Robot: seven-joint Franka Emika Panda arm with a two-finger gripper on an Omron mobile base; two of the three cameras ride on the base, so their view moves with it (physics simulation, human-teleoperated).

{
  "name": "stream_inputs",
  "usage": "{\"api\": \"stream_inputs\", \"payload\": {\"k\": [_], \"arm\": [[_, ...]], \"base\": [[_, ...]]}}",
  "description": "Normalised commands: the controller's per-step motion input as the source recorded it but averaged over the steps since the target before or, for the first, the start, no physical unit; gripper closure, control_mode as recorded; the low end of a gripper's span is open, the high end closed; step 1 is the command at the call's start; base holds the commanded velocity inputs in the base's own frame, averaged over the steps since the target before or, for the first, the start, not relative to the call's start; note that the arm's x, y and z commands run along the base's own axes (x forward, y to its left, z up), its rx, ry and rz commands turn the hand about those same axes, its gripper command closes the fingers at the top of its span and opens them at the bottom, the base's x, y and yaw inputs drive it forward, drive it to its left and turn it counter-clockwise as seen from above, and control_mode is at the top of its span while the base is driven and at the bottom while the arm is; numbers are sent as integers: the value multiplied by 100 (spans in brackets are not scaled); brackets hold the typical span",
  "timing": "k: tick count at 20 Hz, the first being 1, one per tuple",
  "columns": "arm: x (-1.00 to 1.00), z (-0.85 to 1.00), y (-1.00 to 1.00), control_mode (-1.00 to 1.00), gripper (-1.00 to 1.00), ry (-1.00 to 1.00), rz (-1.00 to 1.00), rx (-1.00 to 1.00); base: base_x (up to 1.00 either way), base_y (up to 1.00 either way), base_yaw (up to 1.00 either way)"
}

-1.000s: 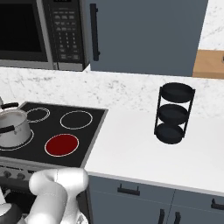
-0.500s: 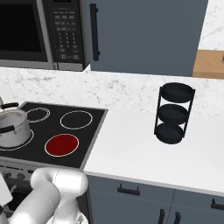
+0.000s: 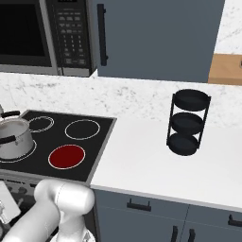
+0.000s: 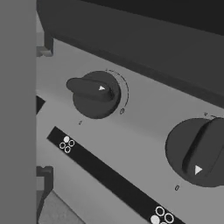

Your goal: Turn off the front right burner of the stove.

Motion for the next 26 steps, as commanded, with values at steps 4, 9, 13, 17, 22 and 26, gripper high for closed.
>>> {"api": "stream_inputs", "payload": {"k": [4, 9, 13, 17, 22, 26], "arm": [[3, -34, 9, -100, -100, -9, 1, 0], [3, -31, 12, -100, -100, -8, 1, 0], [16, -15, 2, -100, -100, -9, 0, 2], [33, -6, 0, -100, -100, -6, 0, 3], [24, 0, 0, -100, -100, 0, 0, 1], [1, 5, 7, -100, -100, -1, 0, 0]], "base": [[0, 0, 0], [0, 0, 0], [0, 0, 0], [0, 0, 0], [0, 0, 0], [0, 0, 0]]}}
